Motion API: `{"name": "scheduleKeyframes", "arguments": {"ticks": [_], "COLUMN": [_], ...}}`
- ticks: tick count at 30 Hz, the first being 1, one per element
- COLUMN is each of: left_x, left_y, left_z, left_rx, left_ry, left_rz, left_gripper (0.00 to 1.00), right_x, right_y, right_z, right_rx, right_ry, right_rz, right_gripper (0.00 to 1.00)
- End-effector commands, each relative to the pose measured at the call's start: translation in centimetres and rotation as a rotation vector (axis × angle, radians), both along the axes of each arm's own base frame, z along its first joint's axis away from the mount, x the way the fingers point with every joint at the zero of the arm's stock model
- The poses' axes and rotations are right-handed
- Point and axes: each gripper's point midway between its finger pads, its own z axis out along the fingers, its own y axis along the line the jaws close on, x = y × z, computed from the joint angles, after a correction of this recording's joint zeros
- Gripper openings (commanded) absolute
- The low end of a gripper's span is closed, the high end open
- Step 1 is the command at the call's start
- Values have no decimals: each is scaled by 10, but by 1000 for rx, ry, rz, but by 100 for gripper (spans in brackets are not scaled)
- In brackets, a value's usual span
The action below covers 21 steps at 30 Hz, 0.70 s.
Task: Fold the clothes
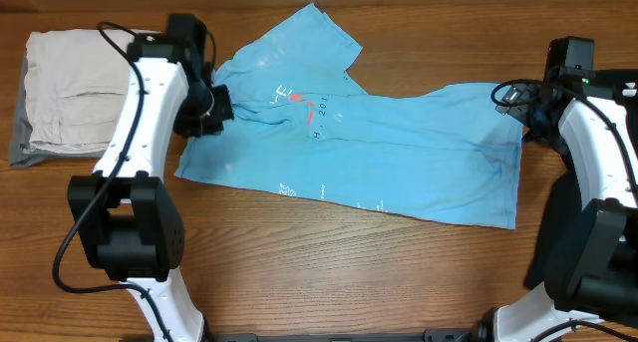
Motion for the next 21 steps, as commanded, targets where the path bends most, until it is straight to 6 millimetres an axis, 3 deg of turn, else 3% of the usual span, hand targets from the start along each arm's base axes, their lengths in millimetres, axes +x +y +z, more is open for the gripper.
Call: {"name": "scheduleKeyframes", "arguments": {"ticks": [1, 3, 5, 6, 16, 21], "left_x": [-15, -24, -33, -36, -72, -90], "left_y": [24, 36, 47, 52, 80, 83], "left_z": [-15, -29, -42, -48, -107, -124], "left_rx": [72, 87, 102, 103, 263, 286], "left_ry": [40, 68, 93, 102, 135, 160], "left_rz": [100, 154, 199, 212, 281, 298], "left_gripper": [19, 19, 6, 4, 4, 4], "right_x": [3, 4, 4, 4, 4, 4], "right_y": [-2, -2, -2, -2, -2, -2], "right_z": [11, 11, 11, 11, 11, 11], "right_rx": [-12, -12, -12, -12, -12, -12], "right_ry": [-30, -31, -31, -31, -31, -31], "right_rz": [-7, -7, -7, -7, -7, -7], "right_gripper": [100, 100, 100, 100, 100, 100]}}
